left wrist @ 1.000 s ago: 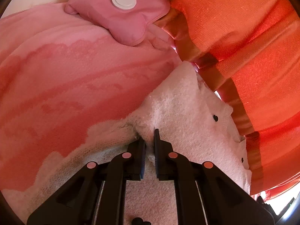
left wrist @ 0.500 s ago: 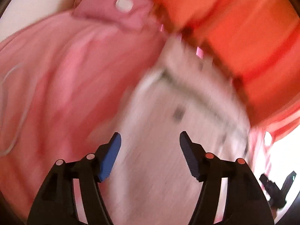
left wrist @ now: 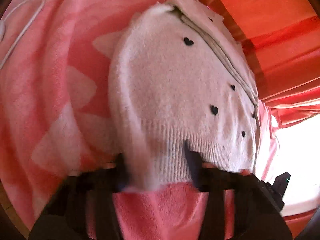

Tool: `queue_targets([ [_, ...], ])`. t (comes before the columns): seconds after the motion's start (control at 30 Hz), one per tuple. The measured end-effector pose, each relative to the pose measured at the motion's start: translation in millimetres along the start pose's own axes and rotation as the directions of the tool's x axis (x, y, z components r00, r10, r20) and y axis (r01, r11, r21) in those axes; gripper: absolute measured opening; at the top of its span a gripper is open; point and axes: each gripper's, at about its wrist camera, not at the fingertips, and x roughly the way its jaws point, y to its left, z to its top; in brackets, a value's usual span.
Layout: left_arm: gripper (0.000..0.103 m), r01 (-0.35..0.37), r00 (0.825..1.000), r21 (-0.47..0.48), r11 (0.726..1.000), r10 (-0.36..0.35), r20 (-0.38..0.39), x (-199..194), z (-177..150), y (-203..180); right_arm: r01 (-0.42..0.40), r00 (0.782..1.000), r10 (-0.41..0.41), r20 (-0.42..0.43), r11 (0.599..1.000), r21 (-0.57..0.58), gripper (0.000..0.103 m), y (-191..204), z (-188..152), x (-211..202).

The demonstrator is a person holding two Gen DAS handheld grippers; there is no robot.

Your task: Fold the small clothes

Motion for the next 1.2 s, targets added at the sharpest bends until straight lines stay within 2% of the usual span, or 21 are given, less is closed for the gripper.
queue_targets([
  [0.07, 0.011, 0.055, 0.998, -0.011, 0.998, -0.055, 0.027, -12.3, -2.5, -2.5, -0.023, 0.998, 0.023, 0.061, 1.000, -0.008, 0.009, 4.7, -4.0, -16.8],
  [0.13, 0.009, 0.066, 0.995, 0.011, 0.998, -0.067, 0.068, -25.9, -4.5, -11.1, -0.024, 0.991, 0.029, 0.128, 0.999, -0.036, 0.008, 10.8, -9.3, -38.8],
  [0.27, 0.006, 0.071, 0.986, 0.100, 0.992, -0.085, 0.143, -78.0, -25.0, -23.7, -0.007, 0.971, 0.029, 0.239, 0.996, -0.094, 0.007, 9.3, -35.0, -92.3],
  [0.37, 0.006, 0.076, 0.983, 0.148, 0.986, -0.099, 0.153, -106.7, -53.0, -24.5, 0.050, 0.961, -0.011, 0.277, 0.989, -0.137, 0.007, 2.8, -64.8, -122.2],
  [0.4, 0.006, 0.078, 0.983, 0.162, 0.984, -0.102, 0.150, -115.9, -65.4, -21.1, 0.081, 0.957, -0.035, 0.288, 0.985, -0.150, 0.006, 2.6, -74.3, -128.6],
  [0.43, 0.006, 0.075, 0.984, 0.176, 0.982, -0.101, 0.144, -121.7, -78.0, -19.9, 0.148, 0.946, -0.088, 0.311, 0.973, -0.177, 0.006, 3.2, -89.2, -137.7],
  [0.5, 0.006, 0.063, 0.989, 0.208, 0.976, -0.089, 0.120, -134.9, -109.8, -16.1, 0.213, 0.939, -0.137, 0.316, 0.951, -0.222, 0.006, -0.6, -119.4, -153.2],
  [0.63, 0.006, 0.061, 0.994, 0.215, 0.975, -0.078, 0.071, -162.1, -171.5, -6.7, 0.223, 0.954, -0.145, 0.264, 0.930, -0.293, 0.007, -5.9, -169.2, -176.7],
  [0.7, 0.006, 0.066, 0.991, 0.210, 0.976, -0.089, 0.102, -184.1, -182.4, -8.5, 0.204, 0.958, -0.123, 0.259, 0.928, -0.313, 0.007, -2.1, -184.4, -195.9],
  [0.73, 0.006, 0.077, 0.984, 0.209, 0.975, -0.108, 0.141, -201.0, -182.0, -12.8, 0.186, 0.958, -0.101, 0.268, 0.931, -0.314, 0.007, 1.1, -183.7, -203.3],
  [0.8, 0.006, 0.088, 0.967, 0.239, 0.967, -0.140, 0.211, -220.7, -170.2, -27.6, 0.149, 0.945, -0.042, 0.325, 0.938, -0.312, 0.007, 9.6, -174.3, -224.4],
  [0.9, 0.006, 0.033, 0.922, 0.342, 0.939, -0.161, 0.352, -236.0, -127.6, -62.6, 0.098, 0.887, 0.065, 0.458, 0.941, -0.324, 0.007, 28.8, -130.2, -247.2],
  [0.93, 0.006, 0.010, 0.908, 0.363, 0.932, -0.161, 0.387, -234.4, -115.6, -72.1, 0.072, 0.860, 0.101, 0.500, 0.946, -0.315, 0.007, 33.6, -106.3, -247.0],
  [1.0, 0.006, -0.053, 0.865, 0.372, 0.927, -0.144, 0.481, -218.4, -69.4, -90.9, 0.047, 0.825, 0.128, 0.551, 0.955, -0.292, 0.007, 40.3, -64.5, -234.4],
  [1.03, 0.006, -0.077, 0.852, 0.364, 0.928, -0.128, 0.508, -204.2, -45.9, -98.1, 0.044, 0.806, 0.118, 0.580, 0.965, -0.258, 0.007, 44.0, -37.8, -219.2],
  [1.1, 0.006, -0.113, 0.838, 0.333, 0.936, -0.091, 0.538, -177.6, -14.5, -106.7, 0.028, 0.799, 0.104, 0.592, 0.977, -0.210, 0.007, 48.7, 3.3, -189.1],
  [1.13, 0.006, -0.137, 0.837, 0.321, 0.937, -0.064, 0.543, -160.4, 1.7, -111.7, 0.025, 0.799, 0.086, 0.596, 0.984, -0.176, 0.007, 50.8, 26.0, -167.5],
  [1.2, 0.006, -0.182, 0.832, 0.284, 0.941, -0.007, 0.555, -118.5, 35.0, -117.8, 0.027, 0.816, 0.051, 0.576, 0.992, -0.127, 0.007, 54.3, 60.1, -128.4],
])
